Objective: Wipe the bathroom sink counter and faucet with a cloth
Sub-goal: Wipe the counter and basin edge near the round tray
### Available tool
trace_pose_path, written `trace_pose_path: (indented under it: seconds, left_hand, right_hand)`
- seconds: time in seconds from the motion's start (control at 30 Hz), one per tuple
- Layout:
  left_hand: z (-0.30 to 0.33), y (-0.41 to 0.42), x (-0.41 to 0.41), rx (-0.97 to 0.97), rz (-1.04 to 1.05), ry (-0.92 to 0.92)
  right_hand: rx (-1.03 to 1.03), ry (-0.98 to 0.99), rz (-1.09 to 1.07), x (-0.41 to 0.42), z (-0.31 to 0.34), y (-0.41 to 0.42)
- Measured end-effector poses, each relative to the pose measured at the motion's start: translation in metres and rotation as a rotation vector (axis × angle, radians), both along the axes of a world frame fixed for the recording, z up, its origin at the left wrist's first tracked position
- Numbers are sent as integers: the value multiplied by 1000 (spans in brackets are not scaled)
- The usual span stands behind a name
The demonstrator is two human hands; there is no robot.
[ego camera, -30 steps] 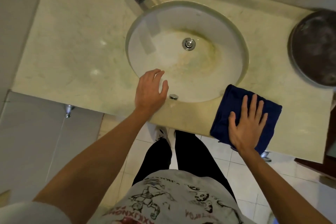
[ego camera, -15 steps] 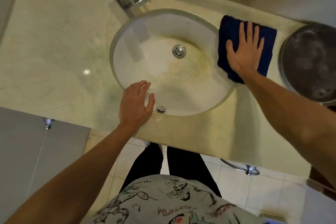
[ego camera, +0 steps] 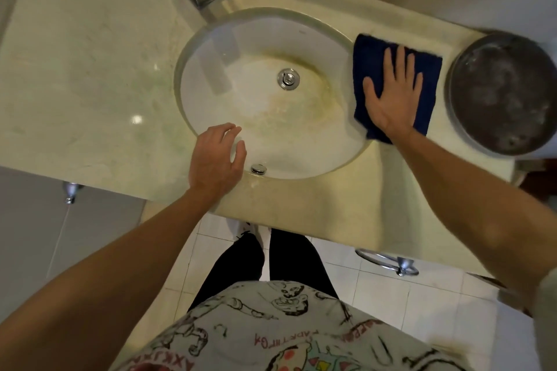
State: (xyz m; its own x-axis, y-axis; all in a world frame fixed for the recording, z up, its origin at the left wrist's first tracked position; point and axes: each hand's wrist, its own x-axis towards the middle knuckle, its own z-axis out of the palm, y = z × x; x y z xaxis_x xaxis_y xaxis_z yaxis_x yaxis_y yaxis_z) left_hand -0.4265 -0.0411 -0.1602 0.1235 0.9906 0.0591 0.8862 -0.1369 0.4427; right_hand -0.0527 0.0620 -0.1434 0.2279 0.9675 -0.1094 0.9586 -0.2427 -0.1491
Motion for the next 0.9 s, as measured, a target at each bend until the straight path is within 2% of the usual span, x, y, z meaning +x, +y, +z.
trace_pose_path:
  seconds: [0.2, 0.37, 0.5, 0.6, 0.7, 0.77, 0.83, 0.9]
  left_hand:
    - [6, -2, 1, -46, 20, -26]
    - [7, -4, 1, -41, 27, -40]
    - [4, -4, -1, -21, 27, -45]
    - [1, -4, -1, -16, 20, -66]
    - [0, -3, -3, -14, 8, -91]
    - [1, -2, -3, 3, -8, -105]
    - [5, -3, 6, 2, -61, -137]
    - [15, -1, 28, -38, -204, -196]
  right_hand:
    - [-37, -5, -171, -39, 4, -139]
    - [-45, 5, -431, -138, 0, -216]
    - [-51, 26, -354, -191, -1, -228]
    - [-44, 103, -265, -180, 8, -235]
    - [73, 313, -275, -140, 28, -232]
    - [105, 298, -287, -104, 36, -229]
    - [36, 298, -283, -73, 38, -224]
    - [-54, 352, -258, -52, 36, -217]
